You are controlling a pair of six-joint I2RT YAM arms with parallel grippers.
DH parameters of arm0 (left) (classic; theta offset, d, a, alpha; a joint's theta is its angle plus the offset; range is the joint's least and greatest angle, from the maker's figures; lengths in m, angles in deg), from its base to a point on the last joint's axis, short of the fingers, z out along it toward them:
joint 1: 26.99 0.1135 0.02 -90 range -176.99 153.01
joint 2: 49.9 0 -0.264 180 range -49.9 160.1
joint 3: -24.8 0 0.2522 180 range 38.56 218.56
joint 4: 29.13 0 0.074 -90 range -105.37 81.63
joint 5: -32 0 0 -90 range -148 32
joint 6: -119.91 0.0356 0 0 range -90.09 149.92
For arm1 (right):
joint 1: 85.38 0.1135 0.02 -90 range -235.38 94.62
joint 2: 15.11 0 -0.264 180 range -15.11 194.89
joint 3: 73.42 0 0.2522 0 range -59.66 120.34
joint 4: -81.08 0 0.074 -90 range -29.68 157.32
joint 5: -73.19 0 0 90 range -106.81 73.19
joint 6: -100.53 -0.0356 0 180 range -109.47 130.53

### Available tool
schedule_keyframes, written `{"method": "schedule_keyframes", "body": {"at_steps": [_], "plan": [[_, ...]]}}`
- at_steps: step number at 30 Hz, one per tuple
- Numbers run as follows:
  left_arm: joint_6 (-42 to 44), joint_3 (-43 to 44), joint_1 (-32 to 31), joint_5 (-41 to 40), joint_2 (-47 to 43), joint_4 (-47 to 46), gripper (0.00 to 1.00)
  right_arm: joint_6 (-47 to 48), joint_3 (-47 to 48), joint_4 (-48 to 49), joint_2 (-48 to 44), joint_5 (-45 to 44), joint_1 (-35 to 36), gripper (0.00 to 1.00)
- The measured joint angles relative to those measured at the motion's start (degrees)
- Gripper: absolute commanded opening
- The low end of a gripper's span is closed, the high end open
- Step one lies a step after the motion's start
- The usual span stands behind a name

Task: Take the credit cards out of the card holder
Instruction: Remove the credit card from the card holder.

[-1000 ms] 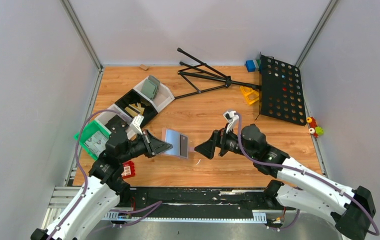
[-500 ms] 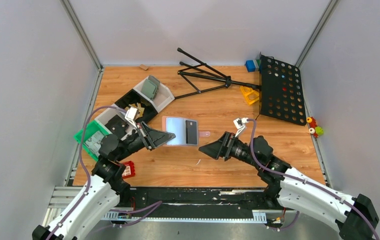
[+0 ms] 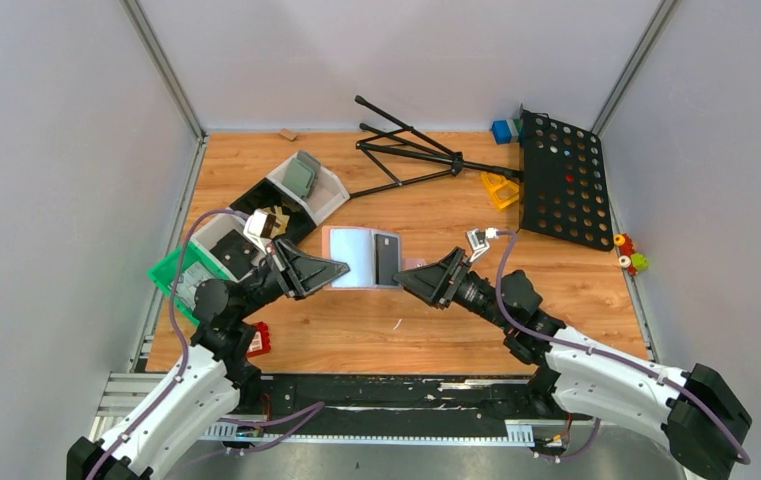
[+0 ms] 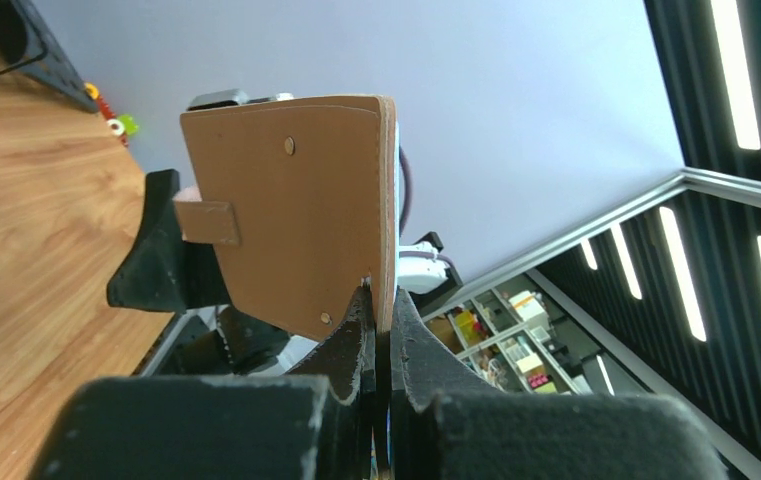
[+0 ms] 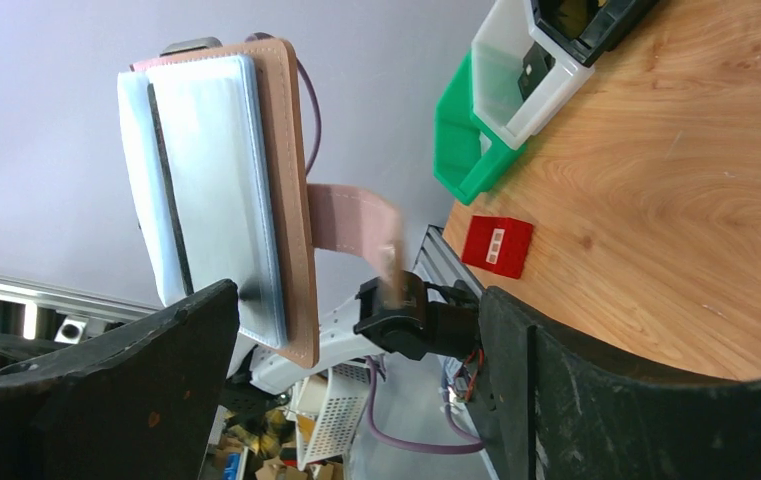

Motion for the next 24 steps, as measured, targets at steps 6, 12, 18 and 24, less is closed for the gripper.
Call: {"method": "schedule_keyframes", "body": {"at_steps": [6,12,18,24], "plan": [[-2.25,-1.07,-0.59,0.42,0.37,-3.96,0.0,-1.9,0.33,5.99,1.81,0.15,0.0,0.76],[-3.28,-2.23,-0.87,0.76,0.35,-5.64,0.0,-2.91,1.27,11.02,2.86,0.83,0.0,0.5],[-3.69,-3.15,-0.9,0.87,0.28,-6.64,0.0,-2.67,1.9,11.52,1.97,1.07,0.0,0.23],[-3.45,-4.17,-0.9,0.85,-0.33,-6.86,0.01,-1.81,3.43,9.84,0.74,1.16,0.0,0.09]]}}
